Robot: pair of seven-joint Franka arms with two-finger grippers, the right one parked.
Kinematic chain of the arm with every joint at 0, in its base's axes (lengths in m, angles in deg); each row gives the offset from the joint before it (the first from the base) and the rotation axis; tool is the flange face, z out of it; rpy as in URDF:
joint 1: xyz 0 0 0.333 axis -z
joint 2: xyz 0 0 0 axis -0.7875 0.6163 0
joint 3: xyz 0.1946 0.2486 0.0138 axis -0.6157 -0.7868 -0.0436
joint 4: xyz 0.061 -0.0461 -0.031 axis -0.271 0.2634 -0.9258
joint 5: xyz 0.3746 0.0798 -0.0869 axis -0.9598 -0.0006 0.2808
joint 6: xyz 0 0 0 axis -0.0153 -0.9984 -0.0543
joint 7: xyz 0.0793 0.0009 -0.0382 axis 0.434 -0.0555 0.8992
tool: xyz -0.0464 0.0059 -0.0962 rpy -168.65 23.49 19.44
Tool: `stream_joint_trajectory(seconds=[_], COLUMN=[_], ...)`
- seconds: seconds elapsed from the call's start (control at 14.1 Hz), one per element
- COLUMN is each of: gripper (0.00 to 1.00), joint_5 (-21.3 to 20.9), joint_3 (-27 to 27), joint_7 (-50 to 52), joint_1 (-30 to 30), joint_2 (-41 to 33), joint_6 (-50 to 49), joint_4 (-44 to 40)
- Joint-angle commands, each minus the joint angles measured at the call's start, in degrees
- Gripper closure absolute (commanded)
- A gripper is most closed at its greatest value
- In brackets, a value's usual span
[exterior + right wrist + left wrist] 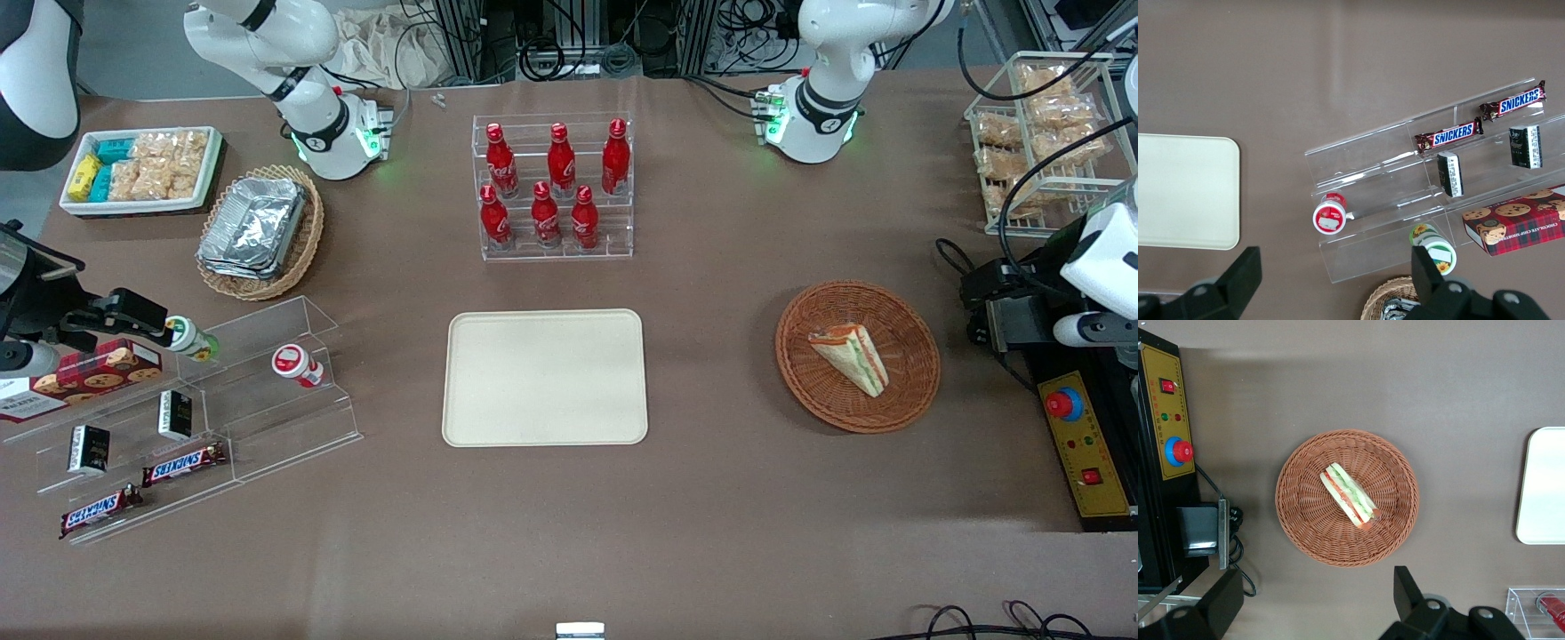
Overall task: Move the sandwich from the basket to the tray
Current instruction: 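Move the left gripper down over the sandwich in the wicker basket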
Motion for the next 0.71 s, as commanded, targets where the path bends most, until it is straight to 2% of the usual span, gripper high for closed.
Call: stream_joint_trajectory(seconds=[0.0,0.28,0.43,0.64], gripper=[0.00,0.00,0.00,0.00], joint_5=[0.5,0.6,1.2,1.2], joint_3=[0.2,0.1,-0.1,-0.1], joint_7=[1.7,2.6,3.9,11.5], joint_1=[-0.1,-0.1,-0.3,-0.3], joint_2=[-1.3,-0.9,-1.4,0.3], joint_6=[0.1,-0.1,1.9,3.8], joint_4=[0.3,0.8,5.4,8.0])
